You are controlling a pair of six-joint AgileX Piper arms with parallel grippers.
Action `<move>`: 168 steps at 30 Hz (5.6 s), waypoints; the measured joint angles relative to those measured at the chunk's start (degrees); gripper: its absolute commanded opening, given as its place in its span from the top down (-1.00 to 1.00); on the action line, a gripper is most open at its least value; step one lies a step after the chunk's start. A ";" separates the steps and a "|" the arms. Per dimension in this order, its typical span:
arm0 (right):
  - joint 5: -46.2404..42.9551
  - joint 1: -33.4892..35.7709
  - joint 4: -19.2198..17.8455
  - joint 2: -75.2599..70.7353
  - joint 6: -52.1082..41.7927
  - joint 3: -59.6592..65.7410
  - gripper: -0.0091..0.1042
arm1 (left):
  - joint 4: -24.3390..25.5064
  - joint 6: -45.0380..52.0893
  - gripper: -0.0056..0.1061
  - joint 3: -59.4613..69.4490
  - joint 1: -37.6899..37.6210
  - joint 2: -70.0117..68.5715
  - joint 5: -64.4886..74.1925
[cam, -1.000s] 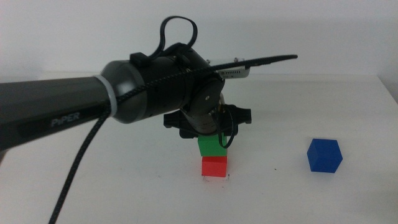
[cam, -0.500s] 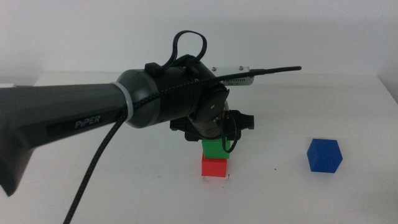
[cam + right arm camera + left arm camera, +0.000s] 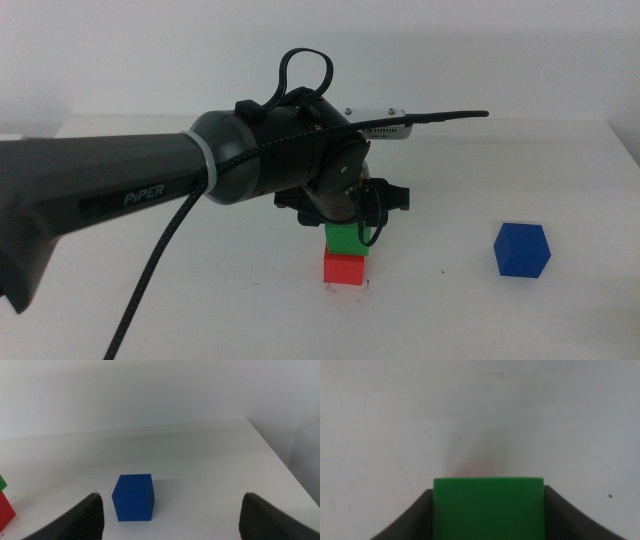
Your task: Stack red cubes first, then green, then blue cubes in a specific spot.
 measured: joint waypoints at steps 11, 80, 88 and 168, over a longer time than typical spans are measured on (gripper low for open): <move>0.00 0.00 0.00 0.00 0.00 0.00 -0.80 | -1.93 0.70 -0.68 0.27 -0.03 1.11 3.33; 40.20 0.71 9.99 75.32 3.85 -58.77 -0.80 | -12.25 35.66 -0.77 11.52 -0.03 -68.82 19.79; 35.14 8.55 3.53 90.84 6.83 -61.84 -0.80 | -12.25 35.66 -0.77 11.52 -0.03 -68.82 19.79; 51.45 44.92 -15.04 115.71 45.31 -102.19 -0.40 | -12.12 35.66 -0.77 11.52 -0.03 -68.82 19.79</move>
